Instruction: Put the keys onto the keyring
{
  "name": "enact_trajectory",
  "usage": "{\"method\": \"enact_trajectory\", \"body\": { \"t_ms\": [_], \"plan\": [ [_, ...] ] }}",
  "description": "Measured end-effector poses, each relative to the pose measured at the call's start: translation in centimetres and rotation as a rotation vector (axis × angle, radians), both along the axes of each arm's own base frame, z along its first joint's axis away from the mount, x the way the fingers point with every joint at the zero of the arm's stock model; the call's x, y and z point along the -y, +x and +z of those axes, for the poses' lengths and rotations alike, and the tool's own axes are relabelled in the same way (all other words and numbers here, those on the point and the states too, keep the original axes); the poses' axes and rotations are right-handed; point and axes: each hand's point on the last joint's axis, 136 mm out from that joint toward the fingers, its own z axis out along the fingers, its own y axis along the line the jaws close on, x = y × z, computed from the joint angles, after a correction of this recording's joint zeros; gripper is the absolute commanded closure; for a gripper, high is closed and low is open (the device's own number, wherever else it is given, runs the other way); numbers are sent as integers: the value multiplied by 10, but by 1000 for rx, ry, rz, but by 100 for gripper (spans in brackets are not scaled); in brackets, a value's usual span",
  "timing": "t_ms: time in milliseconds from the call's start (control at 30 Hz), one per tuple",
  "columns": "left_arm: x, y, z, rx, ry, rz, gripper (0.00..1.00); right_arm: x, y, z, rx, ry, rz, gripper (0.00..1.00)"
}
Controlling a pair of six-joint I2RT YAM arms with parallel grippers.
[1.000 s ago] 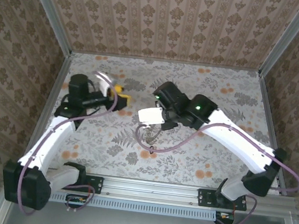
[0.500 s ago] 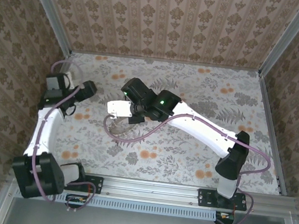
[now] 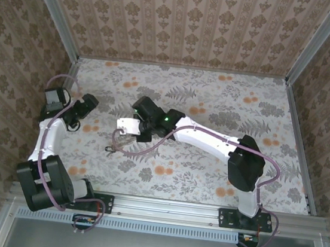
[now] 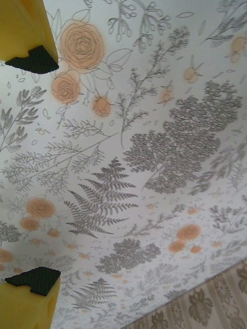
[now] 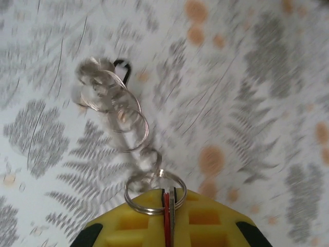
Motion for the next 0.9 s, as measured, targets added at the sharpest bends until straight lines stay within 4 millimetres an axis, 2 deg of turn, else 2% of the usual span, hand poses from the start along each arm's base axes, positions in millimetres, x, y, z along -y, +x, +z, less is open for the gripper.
{"method": "enact_trajectory", "body": {
  "t_ms": [67, 167, 433, 600, 667, 900],
  "plan": [
    [5, -2, -6, -14, 1, -11, 0, 20, -4, -25, -40, -57, -13, 100],
    [9, -6, -14, -29, 2, -21, 0, 49, -8, -46, -74, -120, -43, 100],
    [11, -9, -27, -54, 10, -20, 0, 121, -23, -58, -107, -192, -112, 99],
    [12, -13, -29, -39, 41, -9, 0, 167, -34, -88, -183, -323, -167, 97],
    [13, -15, -30, -38, 49, -3, 0, 189, -38, -101, -214, -386, -194, 91],
    [21, -7, -28, -13, 86, -22, 0, 245, -45, -125, -289, -528, -284, 84]
  ]
}}
